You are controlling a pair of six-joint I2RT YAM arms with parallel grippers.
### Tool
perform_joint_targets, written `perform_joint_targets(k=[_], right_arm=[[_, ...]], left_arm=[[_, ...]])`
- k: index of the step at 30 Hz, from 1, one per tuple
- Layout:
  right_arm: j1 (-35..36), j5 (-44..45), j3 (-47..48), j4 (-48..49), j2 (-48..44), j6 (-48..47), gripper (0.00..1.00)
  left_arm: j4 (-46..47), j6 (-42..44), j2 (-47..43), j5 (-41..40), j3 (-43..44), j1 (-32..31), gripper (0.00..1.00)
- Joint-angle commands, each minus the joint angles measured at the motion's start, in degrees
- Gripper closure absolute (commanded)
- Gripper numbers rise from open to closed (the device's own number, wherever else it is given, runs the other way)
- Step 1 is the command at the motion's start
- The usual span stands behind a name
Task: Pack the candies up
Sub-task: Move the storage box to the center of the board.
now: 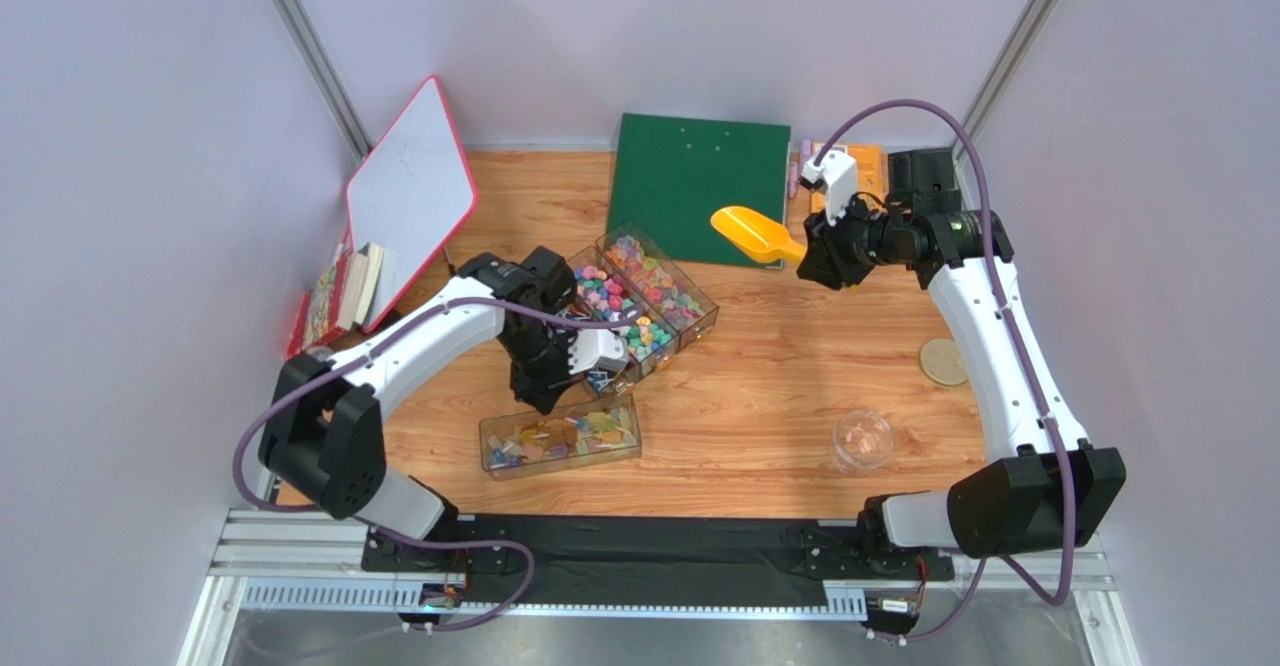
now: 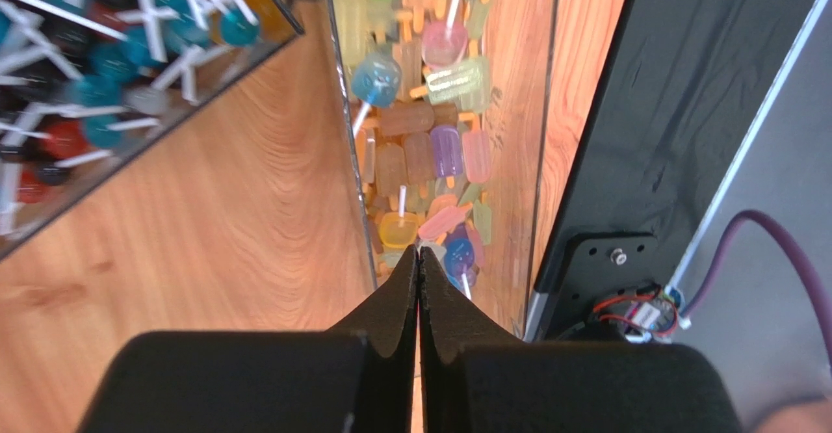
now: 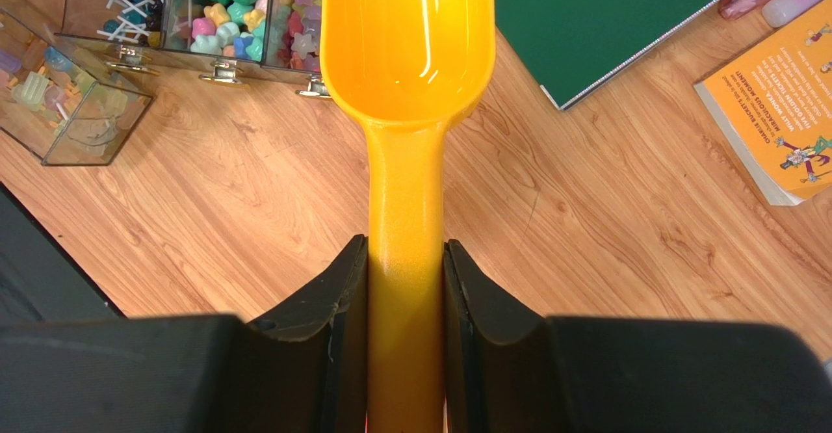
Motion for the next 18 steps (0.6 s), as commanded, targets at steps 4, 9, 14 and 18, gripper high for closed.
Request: perform_joint_targets(k=[4, 9, 14, 18], right_arm=[[0.06, 0.09, -0.72, 1.71, -2.79, 1.69, 1.00], [0.06, 0.36, -1.42, 2.59, -3.40, 2.21, 1.00], [0.06, 0.27, -1.86, 3.64, -3.40, 3.35, 1.00], [0.06, 0.18, -2.13, 4.52, -3.40, 4.15, 1.00]], left_arm=[[-2.10, 1.53, 5.72, -3.79, -0.55, -0.22, 1.00], [3.07, -1.89, 7.75, -9.22, -1.95, -0.13, 1.00], [10.01, -6.89, 12.75, -15.47, -1.43, 0.57, 1.00], [14.85, -9.54, 15.48, -19.51, 0.77, 1.71, 1.00]])
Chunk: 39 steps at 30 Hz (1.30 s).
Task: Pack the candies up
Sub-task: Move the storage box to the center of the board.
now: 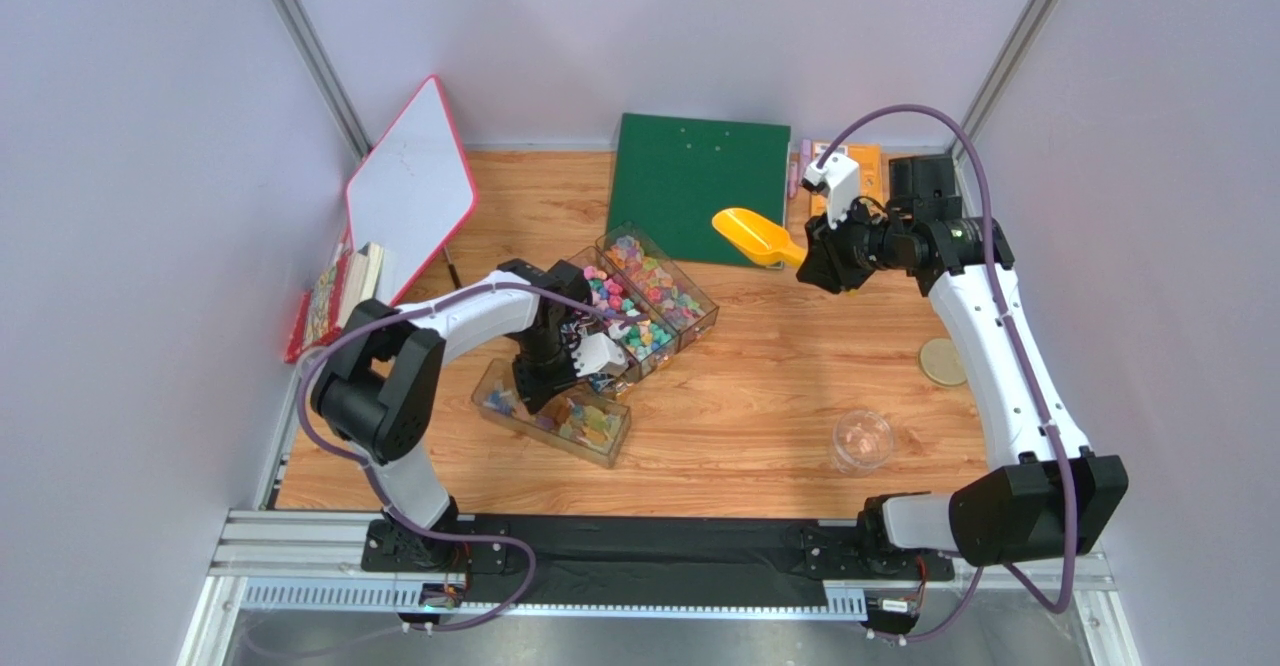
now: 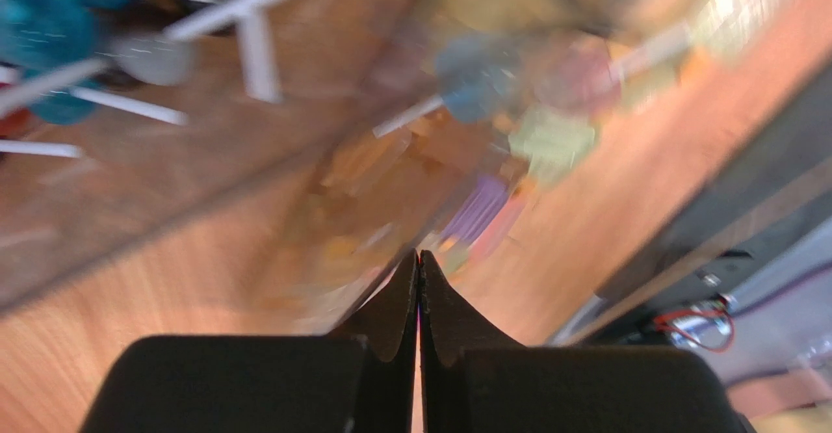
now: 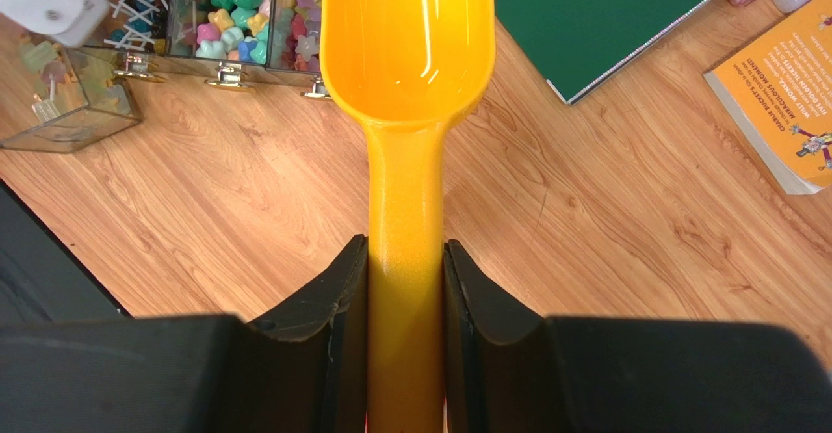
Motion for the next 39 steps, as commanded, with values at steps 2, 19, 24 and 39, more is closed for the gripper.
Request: perform_joint_targets(k=[2, 19, 24, 39], right_arm=[[0.06, -0.02, -0.81, 3.69, -1.85, 2.14, 1.00], [-1.78, 2.80, -4.51, 4.49, -2.46, 1.00, 1.00], [-2.31, 2.97, -4.60, 4.40, -2.64, 0.73, 1.00], [-3.80, 5.34, -5.91, 3.96, -3.78, 0.29, 1.00]], left_arm=[[11.38, -4.52, 2.92, -8.01, 4.14, 1.34, 1.00], [5.70, -4.43, 9.42, 4.20, 17.85, -7.88, 0.99], [3.75, -5.05, 10.49, 6.57, 19.17, -10.35, 0.99], [4.63, -6.28, 20.49, 13.61, 33.13, -15.44, 0.98]])
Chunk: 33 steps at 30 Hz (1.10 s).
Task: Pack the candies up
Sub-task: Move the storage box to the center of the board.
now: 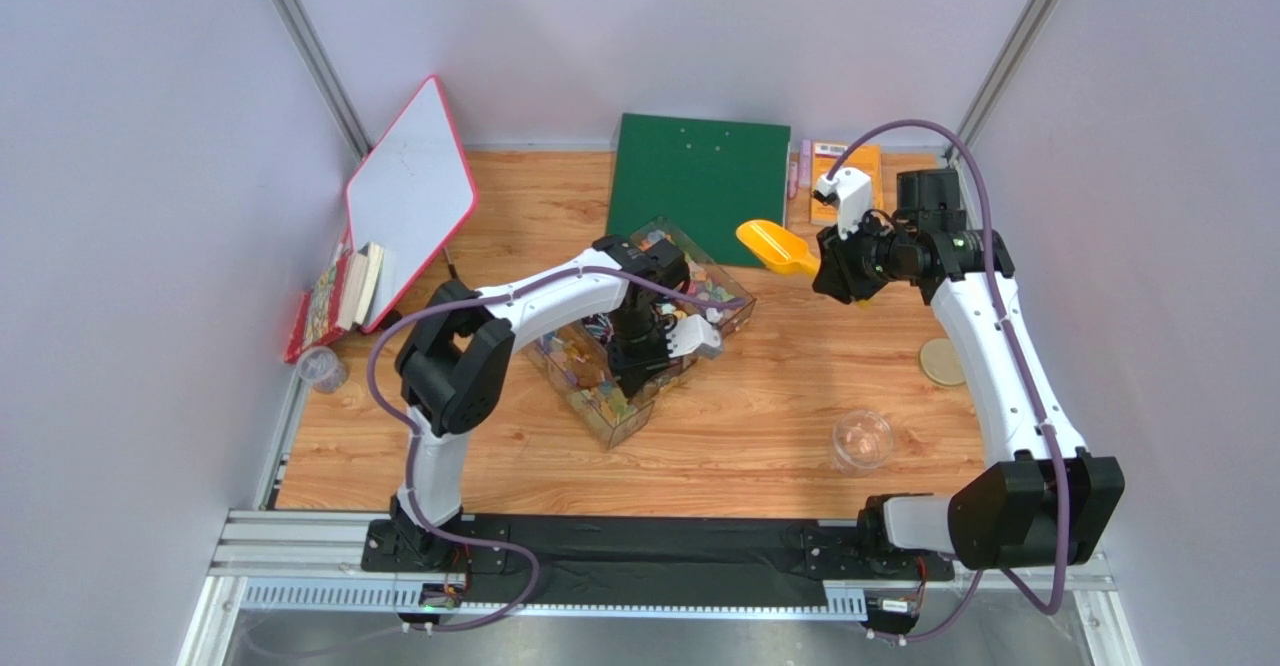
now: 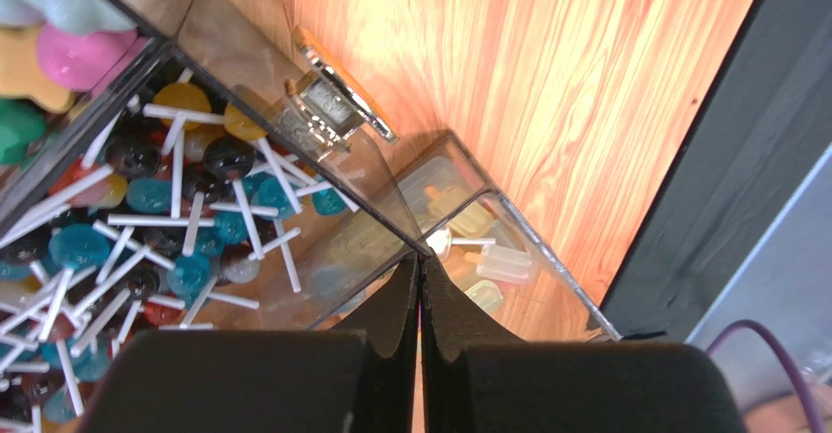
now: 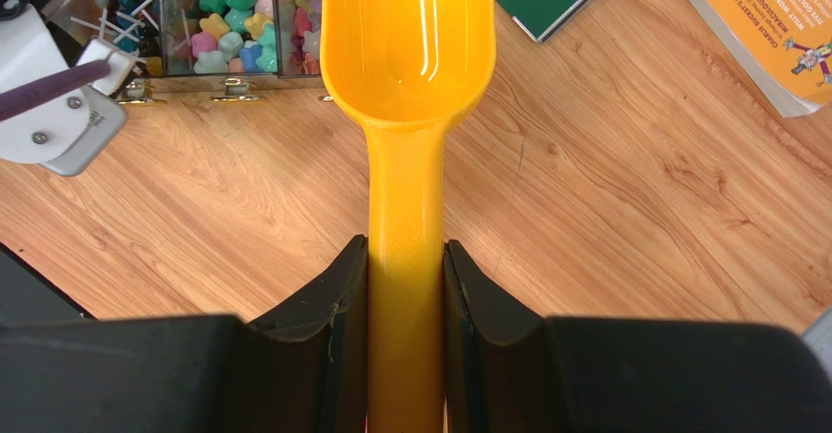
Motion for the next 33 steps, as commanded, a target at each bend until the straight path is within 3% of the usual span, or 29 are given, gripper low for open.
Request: perform_joint_targets(k=[1, 6, 11, 16, 20, 33], right_arm=[[-1.20, 1.83, -0.89, 1.88, -3.13, -0.10, 1.00], [-2.52, 4.64, -1.42, 1.97, -4.10, 0.07, 1.00], [-5.16, 6.74, -1.24, 2.50, -4.36, 0.86, 1.00], [-7.27, 7.89, -0.28, 2.76, -3.75, 1.74, 1.00], [-9.02, 7.63, 1.91, 1.36, -3.05, 1.48, 1.00], [-9.29, 5.78, 4.03, 0.65, -2.42, 2.45, 1.00]], left_arm=[[8.50, -1.25, 5.37, 3.90, 7.61, -1.37, 0.98], [7.53, -1.52, 9.25, 6.71, 14.29, -2.25, 0.98], [9.11, -3.71, 9.95, 9.61, 16.50, -2.60, 0.97], [12.98, -3.98, 10.48, 10.40, 16.94, -2.60, 0.90], [9.74, -2.57, 9.52, 11.81, 18.00, -2.78, 0.89], [11.74, -2.13, -1.47, 8.13, -1.86, -2.78, 0.86]])
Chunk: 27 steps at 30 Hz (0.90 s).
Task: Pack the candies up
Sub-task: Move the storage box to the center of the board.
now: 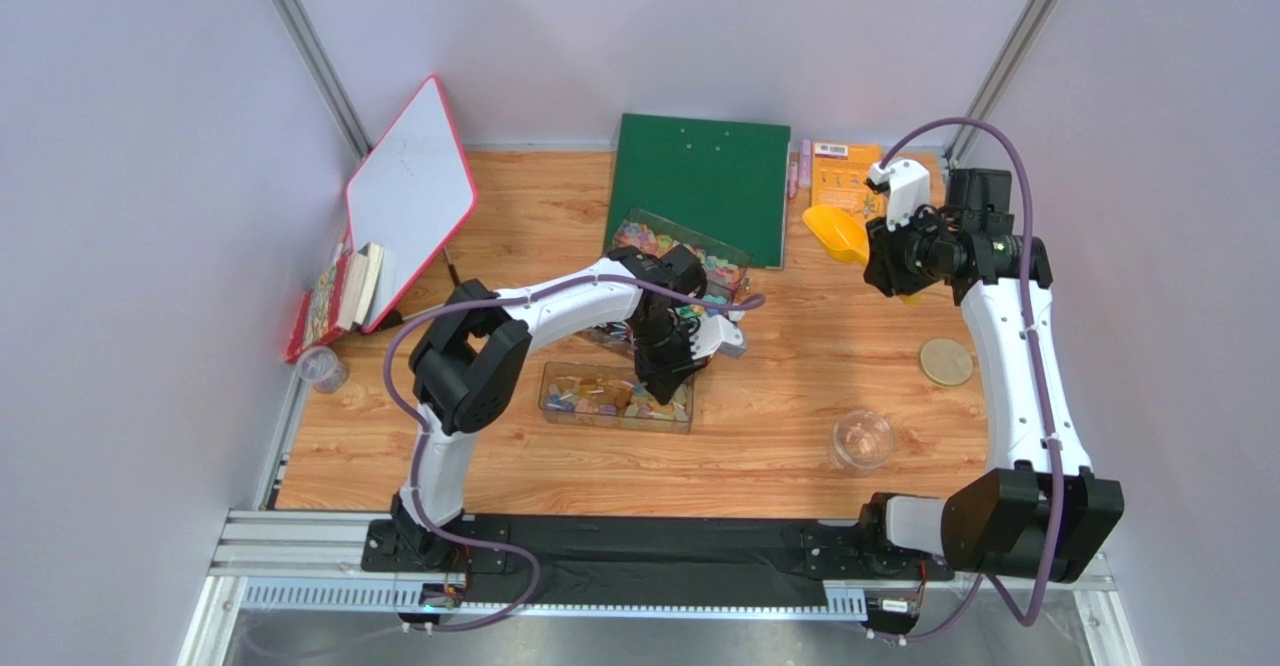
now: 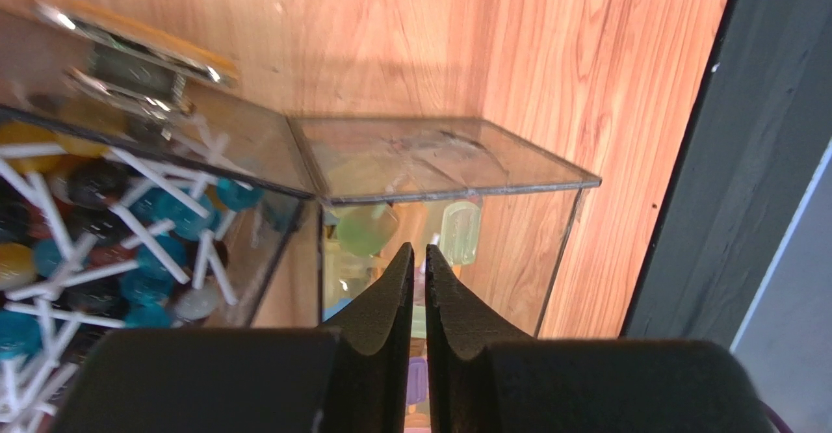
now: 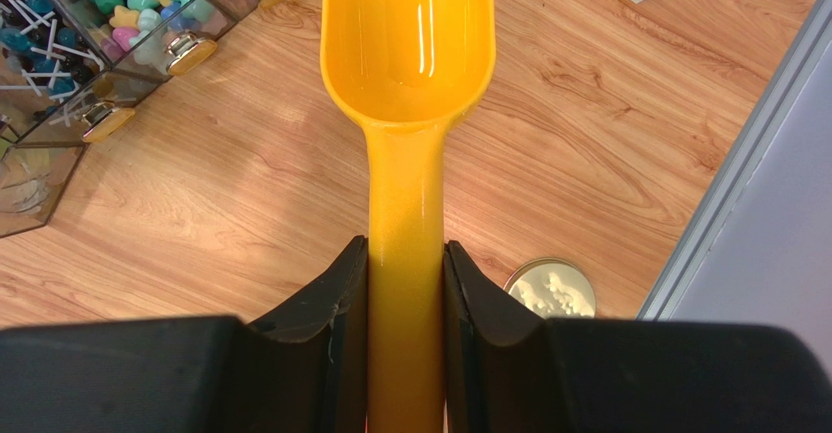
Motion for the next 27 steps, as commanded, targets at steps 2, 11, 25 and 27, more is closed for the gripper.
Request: perform_joint_targets(k=[2, 11, 25, 27], right_arm=[[-0.15, -0.77, 2.72, 1.09, -1.18, 1.70, 1.00], [-0.24, 0.11, -0.88, 2.23, -2.85, 2.23, 1.00], [-1.21, -0.16, -3.26, 3.46, -2.94, 2.23, 1.00], [-1.21, -0.07, -3.00, 3.46, -2.85, 2.14, 1.00]], left_arm=[[5.55, 0.36, -6.41, -3.49, -7.63, -0.37, 0.86], [9.60, 1.06, 3.41, -7.01, 3.22, -0.37, 0.84], [13.54, -2.10, 9.66, -7.71, 14.49, -1.43, 0.82], [14.69, -2.01, 10.02, -8.59, 14.23, -1.43, 0.81]])
